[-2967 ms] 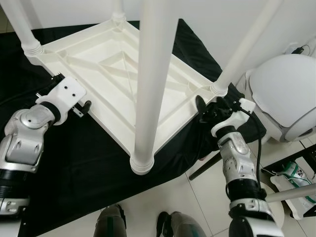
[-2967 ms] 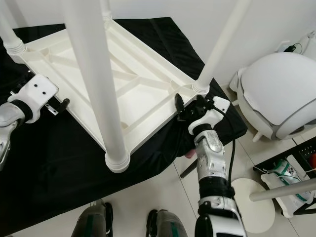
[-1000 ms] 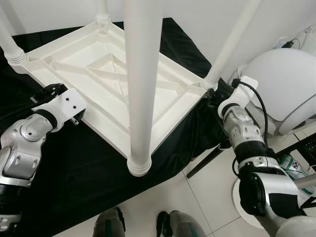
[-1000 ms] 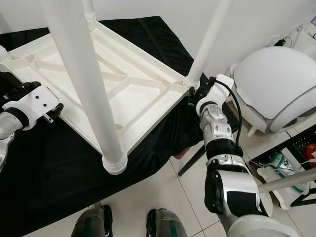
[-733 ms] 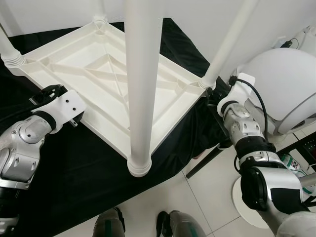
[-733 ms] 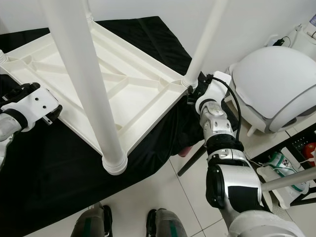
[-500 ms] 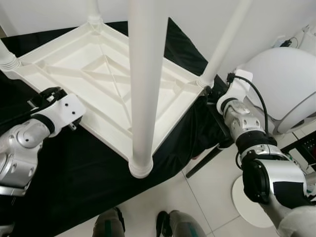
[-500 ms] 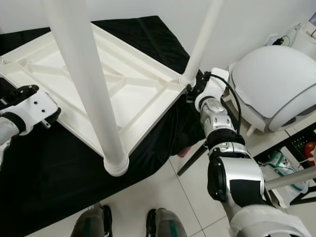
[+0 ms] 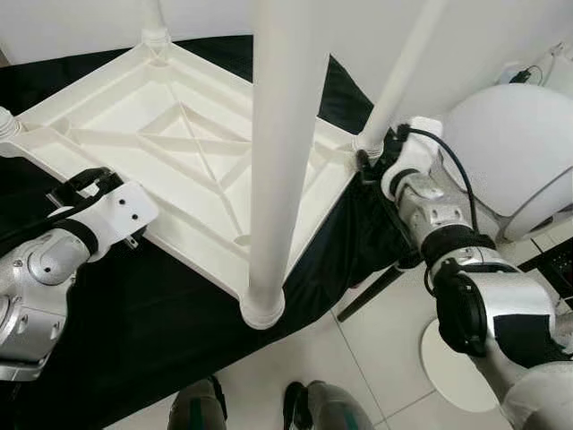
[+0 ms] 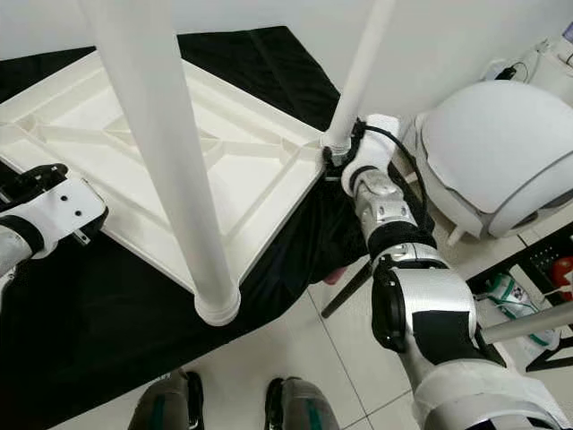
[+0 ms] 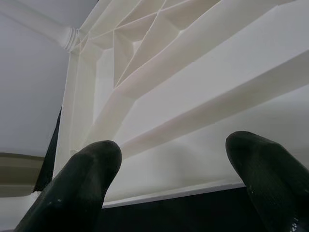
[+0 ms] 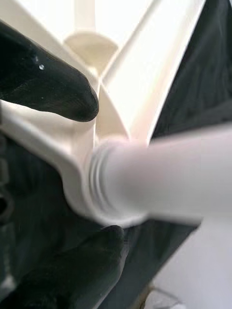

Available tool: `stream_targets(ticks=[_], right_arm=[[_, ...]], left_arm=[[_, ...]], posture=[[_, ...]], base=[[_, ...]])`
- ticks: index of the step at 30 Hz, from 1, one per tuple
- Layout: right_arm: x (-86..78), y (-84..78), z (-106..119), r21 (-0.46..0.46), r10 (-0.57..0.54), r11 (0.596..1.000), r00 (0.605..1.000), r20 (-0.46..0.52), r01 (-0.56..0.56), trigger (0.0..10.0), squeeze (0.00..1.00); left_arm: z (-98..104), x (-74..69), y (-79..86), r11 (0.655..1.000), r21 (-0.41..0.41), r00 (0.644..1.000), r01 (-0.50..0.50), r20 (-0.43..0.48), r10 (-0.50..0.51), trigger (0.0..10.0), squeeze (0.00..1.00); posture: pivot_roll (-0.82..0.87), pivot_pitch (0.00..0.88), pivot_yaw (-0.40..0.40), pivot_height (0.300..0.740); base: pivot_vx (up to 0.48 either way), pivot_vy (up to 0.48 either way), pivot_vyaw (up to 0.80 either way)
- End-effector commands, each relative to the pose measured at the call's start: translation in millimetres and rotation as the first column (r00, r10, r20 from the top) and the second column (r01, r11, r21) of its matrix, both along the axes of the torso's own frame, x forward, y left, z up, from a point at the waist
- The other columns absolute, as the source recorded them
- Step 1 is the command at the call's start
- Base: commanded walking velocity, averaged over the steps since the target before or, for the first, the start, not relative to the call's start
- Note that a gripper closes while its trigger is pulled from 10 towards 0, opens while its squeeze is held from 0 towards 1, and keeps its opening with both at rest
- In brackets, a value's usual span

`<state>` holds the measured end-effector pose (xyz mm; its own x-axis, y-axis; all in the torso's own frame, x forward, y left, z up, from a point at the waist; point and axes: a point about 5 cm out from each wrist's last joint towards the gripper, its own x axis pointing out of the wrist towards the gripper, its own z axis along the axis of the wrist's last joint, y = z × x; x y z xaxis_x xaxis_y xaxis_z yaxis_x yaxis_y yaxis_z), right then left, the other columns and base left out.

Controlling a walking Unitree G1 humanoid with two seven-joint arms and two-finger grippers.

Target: Building children table

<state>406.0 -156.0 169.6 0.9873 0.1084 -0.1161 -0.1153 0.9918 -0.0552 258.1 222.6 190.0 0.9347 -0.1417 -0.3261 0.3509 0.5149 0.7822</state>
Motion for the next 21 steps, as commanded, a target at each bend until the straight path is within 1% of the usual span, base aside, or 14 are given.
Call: stream_targets(ticks=[1, 8, 9, 10, 11, 16, 17, 20, 21], right_arm=[[0.7, 3.0, 0, -0.010, 0.017, 1.000, 1.000, -0.002, -0.017, 10.0, 0.00], [0.2, 11.0, -2, -0.014, 0.052, 0.999, 0.999, -0.011, -0.052, 10.0, 0.00], [-1.0, 14.0, -6, -0.008, 0.077, 0.997, 0.997, -0.017, -0.077, 10.0, 0.00], [-1.0, 14.0, -6, -0.008, 0.077, 0.997, 0.997, -0.017, -0.077, 10.0, 0.00], [-1.8, 14.9, -7, -0.008, 0.096, 0.995, 0.995, -0.018, -0.096, 10.0, 0.00], [-1.7, 15.3, -6, -0.012, 0.121, 0.993, 0.993, -0.004, -0.121, 10.0, 0.00], [-1.4, 16.0, -3, -0.017, 0.141, 0.990, 0.990, 0.009, -0.141, 10.0, 0.00], [-0.6, 15.9, 0, -0.040, 0.148, 0.988, 0.989, 0.022, -0.147, 10.0, 0.00], [1.0, 13.3, 4, -0.065, 0.111, 0.992, 0.993, 0.045, -0.108, 10.0, 0.00]], left_arm=[[-20, -11.3, -4.0, 0.996, -0.050, 0.974, 0.068, -0.213, -0.077, 10.0, 0.00], [-11, -14.9, -3.6, 0.996, -0.067, 0.978, 0.062, -0.197, -0.074, 10.0, 0.00], [-11, -19.1, -7.7, 0.994, -0.084, 0.974, 0.073, -0.208, -0.089, 10.0, 0.00], [-11, -19.1, -7.7, 0.994, -0.084, 0.974, 0.073, -0.208, -0.089, 10.0, 0.00], [-12, -23.3, -10.9, 0.992, -0.089, 0.968, 0.090, -0.227, -0.109, 10.0, 0.00], [-14, -26.5, -13.0, 0.990, -0.097, 0.962, 0.099, -0.244, -0.120, 10.0, 0.00], [-15, -28.3, -14.0, 0.989, -0.107, 0.958, 0.101, -0.258, -0.125, 10.0, 0.00], [-17, -30.9, -14.9, 0.988, -0.107, 0.952, 0.108, -0.275, -0.134, 10.0, 0.00], [-19, -33.1, -15.9, 0.988, -0.102, 0.947, 0.118, -0.287, -0.143, 10.0, 0.00]], posture=[[0.10, 0.104, -0.074, 0.740], [0.11, 0.103, -0.076, 0.740], [0.11, 0.100, -0.073, 0.740], [0.11, 0.100, -0.073, 0.740], [0.11, 0.099, -0.071, 0.740], [0.10, 0.097, -0.067, 0.740], [0.10, 0.097, -0.067, 0.740], [0.10, 0.096, -0.066, 0.740], [0.11, 0.092, -0.072, 0.740]], base=[[0.000, 0.000, 0.00], [0.000, 0.000, 0.00], [0.000, 0.000, 0.00], [0.000, 0.000, 0.00], [0.000, 0.000, 0.00], [0.000, 0.000, 0.00], [0.000, 0.000, 0.00], [0.000, 0.000, 0.00], [0.000, 0.000, 0.00]])
